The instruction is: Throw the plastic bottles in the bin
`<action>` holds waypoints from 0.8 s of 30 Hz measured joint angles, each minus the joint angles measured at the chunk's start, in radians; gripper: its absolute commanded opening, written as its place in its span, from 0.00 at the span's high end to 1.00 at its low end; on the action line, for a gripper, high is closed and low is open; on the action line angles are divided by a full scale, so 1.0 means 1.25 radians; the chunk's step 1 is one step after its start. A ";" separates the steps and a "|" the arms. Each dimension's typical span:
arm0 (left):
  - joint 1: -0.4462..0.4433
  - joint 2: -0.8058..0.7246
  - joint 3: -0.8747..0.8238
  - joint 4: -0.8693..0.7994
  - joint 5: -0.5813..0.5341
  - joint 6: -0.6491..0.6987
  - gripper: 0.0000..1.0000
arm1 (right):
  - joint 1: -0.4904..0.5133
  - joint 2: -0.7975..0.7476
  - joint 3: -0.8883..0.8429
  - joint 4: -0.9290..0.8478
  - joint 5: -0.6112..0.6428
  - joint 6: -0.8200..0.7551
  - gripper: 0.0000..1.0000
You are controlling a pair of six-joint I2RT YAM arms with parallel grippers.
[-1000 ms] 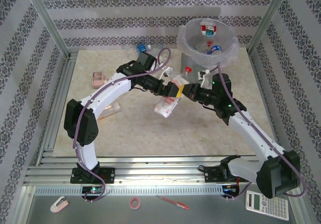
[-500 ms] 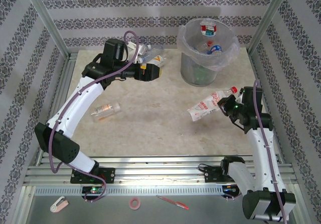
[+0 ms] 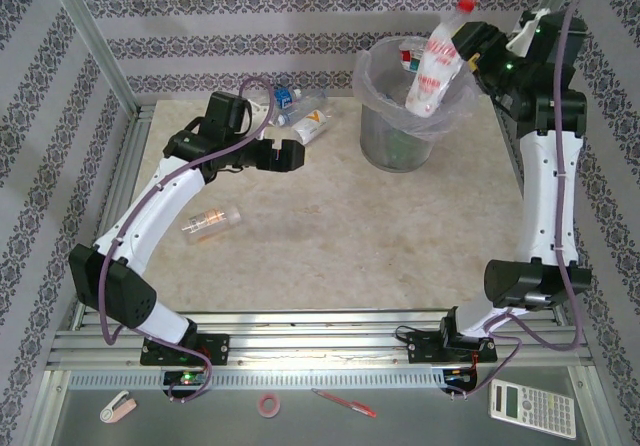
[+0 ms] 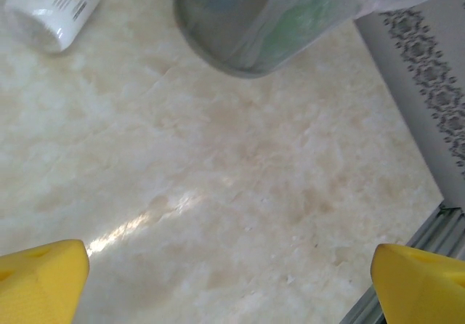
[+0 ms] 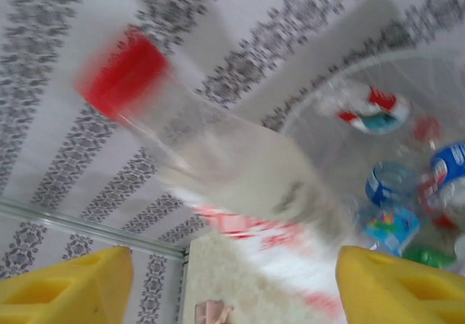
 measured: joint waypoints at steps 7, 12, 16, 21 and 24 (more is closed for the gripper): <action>0.020 -0.002 -0.040 -0.002 -0.012 -0.027 0.00 | -0.002 -0.014 -0.072 -0.038 0.001 -0.028 0.20; 0.020 0.015 -0.041 0.016 0.011 -0.058 0.00 | -0.002 -0.066 -0.127 -0.049 0.001 -0.050 0.14; 0.020 0.027 -0.041 0.036 0.028 -0.076 0.00 | -0.007 -0.123 -0.186 -0.056 0.001 -0.064 0.12; 0.019 0.044 -0.041 0.050 0.028 -0.084 0.00 | -0.012 -0.198 -0.272 -0.063 -0.011 -0.071 0.06; 0.019 0.084 -0.013 0.045 0.014 -0.082 0.00 | -0.011 -0.246 -0.322 -0.066 -0.030 -0.082 0.02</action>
